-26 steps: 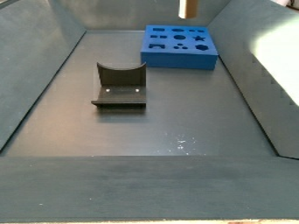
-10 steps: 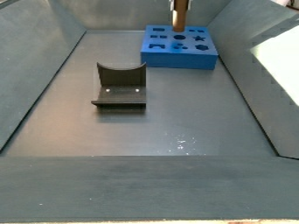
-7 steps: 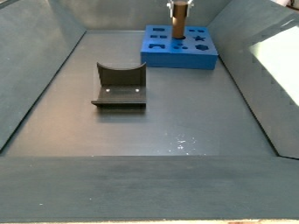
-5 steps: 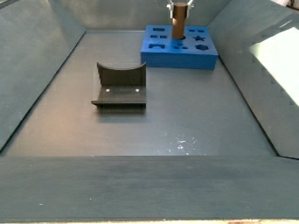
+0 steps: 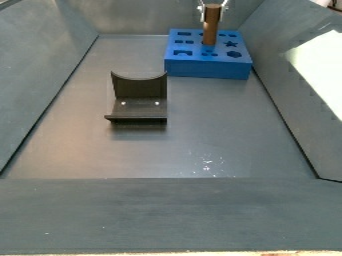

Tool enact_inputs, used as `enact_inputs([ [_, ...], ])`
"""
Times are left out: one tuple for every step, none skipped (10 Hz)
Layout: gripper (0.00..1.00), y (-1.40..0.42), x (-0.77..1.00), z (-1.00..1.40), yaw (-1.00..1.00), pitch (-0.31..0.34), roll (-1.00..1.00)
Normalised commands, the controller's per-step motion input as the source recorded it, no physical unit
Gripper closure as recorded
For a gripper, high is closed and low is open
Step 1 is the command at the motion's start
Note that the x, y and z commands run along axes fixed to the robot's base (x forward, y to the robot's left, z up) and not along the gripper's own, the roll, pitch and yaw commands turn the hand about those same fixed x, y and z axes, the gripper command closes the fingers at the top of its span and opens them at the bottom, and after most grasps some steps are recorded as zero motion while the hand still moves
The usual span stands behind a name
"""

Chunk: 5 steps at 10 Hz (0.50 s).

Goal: Pick up the round object. Move to above the board. Insert the round object.
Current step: Insert the round object.

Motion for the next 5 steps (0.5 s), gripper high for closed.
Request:
enact_inputs([
  [1.00, 0.00, 0.00, -0.59, 0.00, -0.234, 0.00],
  [1.00, 0.00, 0.00, -0.62, 0.00, -0.317, -0.03],
  [1.00, 0.00, 0.00, -0.57, 0.00, -0.383, -0.04],
  [1.00, 0.00, 0.00, -0.42, -0.02, -0.477, -0.22],
  [1.00, 0.00, 0.00, -0.36, -0.05, -0.503, -0.12],
])
